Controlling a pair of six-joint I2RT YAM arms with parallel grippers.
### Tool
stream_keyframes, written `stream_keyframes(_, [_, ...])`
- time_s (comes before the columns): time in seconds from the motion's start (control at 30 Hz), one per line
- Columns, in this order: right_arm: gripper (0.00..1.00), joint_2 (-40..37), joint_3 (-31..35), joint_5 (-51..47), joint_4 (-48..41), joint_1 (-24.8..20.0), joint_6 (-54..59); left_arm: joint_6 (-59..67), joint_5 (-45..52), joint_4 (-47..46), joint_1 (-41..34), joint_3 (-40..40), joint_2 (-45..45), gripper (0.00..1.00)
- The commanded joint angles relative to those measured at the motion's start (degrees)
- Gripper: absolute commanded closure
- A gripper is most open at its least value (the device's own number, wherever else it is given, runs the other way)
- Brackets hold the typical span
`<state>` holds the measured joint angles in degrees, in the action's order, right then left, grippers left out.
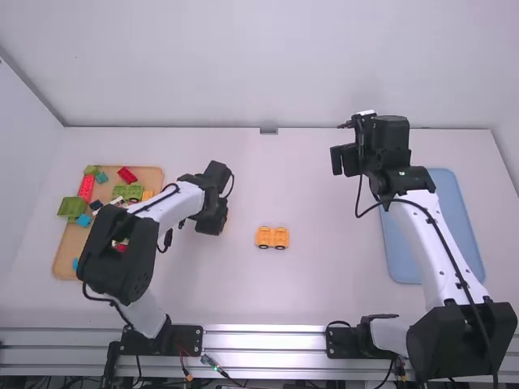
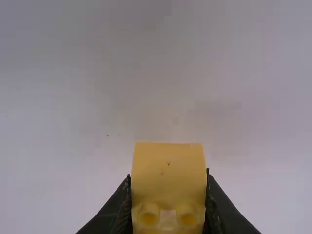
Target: Assemble lego blocks to make yellow taxi
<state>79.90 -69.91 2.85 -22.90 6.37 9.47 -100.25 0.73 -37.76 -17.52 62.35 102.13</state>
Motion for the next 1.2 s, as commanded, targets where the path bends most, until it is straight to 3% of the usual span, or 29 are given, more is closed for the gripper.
stream_keyframes(0.0, [0.01,-0.7,-1.7,0.31,0.09,-0.07,0.02,-3.04,2.36,-3.32,-0.66,3.04,2.29,0.97])
stream_keyframes(0.17, [0.01,-0.7,-1.68,0.31,0.09,0.07,1.44,-6.86,2.99,-6.23,-1.05,4.83,3.56,0.97])
stream_keyframes(0.47, [0.01,-0.7,-1.68,0.33,-0.13,-0.09,1.44,-11.41,0.76,0.5,-5.42,0.02,3.65,0.98])
stream_keyframes(0.83, [0.01,-0.7,0.81,0.33,2.67,-0.04,1.46,-11.37,1.38,4.83,-5.4,-3.5,3.65,0.97])
stream_keyframes(0.93, [0.01,-0.7,2.38,0.33,4.94,-0.02,1.46,-10.95,1.4,6.88,-4.98,-4.9,3.65,0.87])
stream_keyframes(1.03, [0.01,-0.72,2.97,0.31,5.66,0.04,1.27,-10.54,1.4,8.48,-4.98,-5.95,3.65,0.69])
stream_keyframes(1.07, [0.01,-0.72,3.21,0.33,6.03,-0.11,0.98,-9.01,1.4,9.84,-4.98,-6.36,3.65,0.47])
stream_keyframes(1.1, [0.01,-0.72,3.21,0.33,6.05,-0.11,1.01,-8.76,1.4,9.99,-4.98,-6.38,3.65,0.44])
stream_keyframes(1.17, [0.01,-0.72,3.19,0.33,6.01,-0.11,1.03,-5.2,1.95,11.93,-4.98,-6.32,3.63,0.01])
